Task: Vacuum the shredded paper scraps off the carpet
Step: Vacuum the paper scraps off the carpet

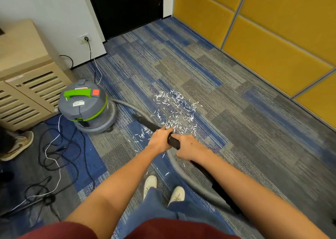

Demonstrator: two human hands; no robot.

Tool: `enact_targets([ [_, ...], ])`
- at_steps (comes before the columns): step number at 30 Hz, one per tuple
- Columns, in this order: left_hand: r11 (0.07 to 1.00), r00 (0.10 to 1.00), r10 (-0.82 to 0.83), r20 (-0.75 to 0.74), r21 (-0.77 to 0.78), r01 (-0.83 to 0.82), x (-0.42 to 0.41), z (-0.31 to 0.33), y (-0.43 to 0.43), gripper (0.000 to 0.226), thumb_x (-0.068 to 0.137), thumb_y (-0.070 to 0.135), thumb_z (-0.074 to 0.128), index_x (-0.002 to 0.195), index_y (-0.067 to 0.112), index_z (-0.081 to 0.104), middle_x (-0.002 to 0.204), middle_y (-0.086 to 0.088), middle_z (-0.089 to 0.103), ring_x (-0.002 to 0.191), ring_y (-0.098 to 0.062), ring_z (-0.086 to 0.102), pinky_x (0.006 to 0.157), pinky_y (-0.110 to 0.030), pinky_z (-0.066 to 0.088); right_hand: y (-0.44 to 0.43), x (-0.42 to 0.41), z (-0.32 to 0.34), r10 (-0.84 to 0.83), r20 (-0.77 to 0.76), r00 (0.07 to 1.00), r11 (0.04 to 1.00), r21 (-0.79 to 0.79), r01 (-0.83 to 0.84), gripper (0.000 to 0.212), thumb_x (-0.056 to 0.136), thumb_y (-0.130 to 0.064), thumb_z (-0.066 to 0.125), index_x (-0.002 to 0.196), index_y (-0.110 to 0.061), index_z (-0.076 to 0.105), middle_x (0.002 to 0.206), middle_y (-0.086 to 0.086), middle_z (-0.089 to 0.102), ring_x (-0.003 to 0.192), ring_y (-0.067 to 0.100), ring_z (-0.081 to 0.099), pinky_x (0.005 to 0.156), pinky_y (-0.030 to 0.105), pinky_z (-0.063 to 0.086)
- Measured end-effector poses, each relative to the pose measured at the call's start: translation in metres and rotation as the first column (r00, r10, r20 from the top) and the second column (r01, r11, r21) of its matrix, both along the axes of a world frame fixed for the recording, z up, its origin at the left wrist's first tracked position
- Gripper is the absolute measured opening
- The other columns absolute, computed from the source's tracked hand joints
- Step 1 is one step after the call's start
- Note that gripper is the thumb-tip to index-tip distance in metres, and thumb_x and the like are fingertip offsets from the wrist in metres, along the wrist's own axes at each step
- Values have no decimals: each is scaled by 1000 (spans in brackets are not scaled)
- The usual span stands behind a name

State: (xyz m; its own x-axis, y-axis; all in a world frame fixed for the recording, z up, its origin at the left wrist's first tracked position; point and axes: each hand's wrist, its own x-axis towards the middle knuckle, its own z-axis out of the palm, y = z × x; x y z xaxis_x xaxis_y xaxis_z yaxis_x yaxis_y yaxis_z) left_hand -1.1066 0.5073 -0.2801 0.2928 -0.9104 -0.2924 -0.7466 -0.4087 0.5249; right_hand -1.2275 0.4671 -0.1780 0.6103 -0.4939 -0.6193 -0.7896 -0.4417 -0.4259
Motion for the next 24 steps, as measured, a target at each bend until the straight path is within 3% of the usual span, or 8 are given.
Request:
enact_targets([
  [3,1000,1000,-3,-26,0,3,2,-4,-4,28,78,12,61,105,16,59,101,-9,56,93,-35,55,80,-46,49,-4,1,-4,-19,13,1000,1000,-3,19,64,82,-6,54,141,-27,40,114,15,59,87,28,60,80,39,52],
  [9,999,999,-6,-46,-51,3,-7,-7,-16,29,79,8,60,106,18,59,103,-10,55,96,-35,52,81,-47,48,-14,-6,-6,-51,7,999,999,-5,51,55,84,-5,52,135,-24,44,103,12,60,90,31,63,77,39,53],
  [16,997,994,-23,-104,-77,15,-17,5,-42,29,78,1,60,101,18,59,103,-9,54,98,-35,53,83,-48,49,-36,-11,4,-79,-15,997,996,-41,78,57,84,0,47,135,-26,44,92,7,58,62,18,54,50,27,44],
  [19,997,994,-40,-98,-62,34,-13,5,-43,27,78,4,62,100,18,57,103,-8,54,96,-35,54,82,-47,49,-34,-8,2,-72,-19,997,996,-48,71,55,84,0,50,134,-24,44,92,8,59,65,20,57,56,31,50],
  [24,997,996,-45,-73,-66,40,-17,6,-36,23,78,11,60,100,17,58,101,-8,57,91,-36,57,80,-44,49,-29,-14,6,-39,-36,999,997,-62,37,60,85,-3,50,139,-27,40,95,6,57,72,23,57,60,32,47],
])
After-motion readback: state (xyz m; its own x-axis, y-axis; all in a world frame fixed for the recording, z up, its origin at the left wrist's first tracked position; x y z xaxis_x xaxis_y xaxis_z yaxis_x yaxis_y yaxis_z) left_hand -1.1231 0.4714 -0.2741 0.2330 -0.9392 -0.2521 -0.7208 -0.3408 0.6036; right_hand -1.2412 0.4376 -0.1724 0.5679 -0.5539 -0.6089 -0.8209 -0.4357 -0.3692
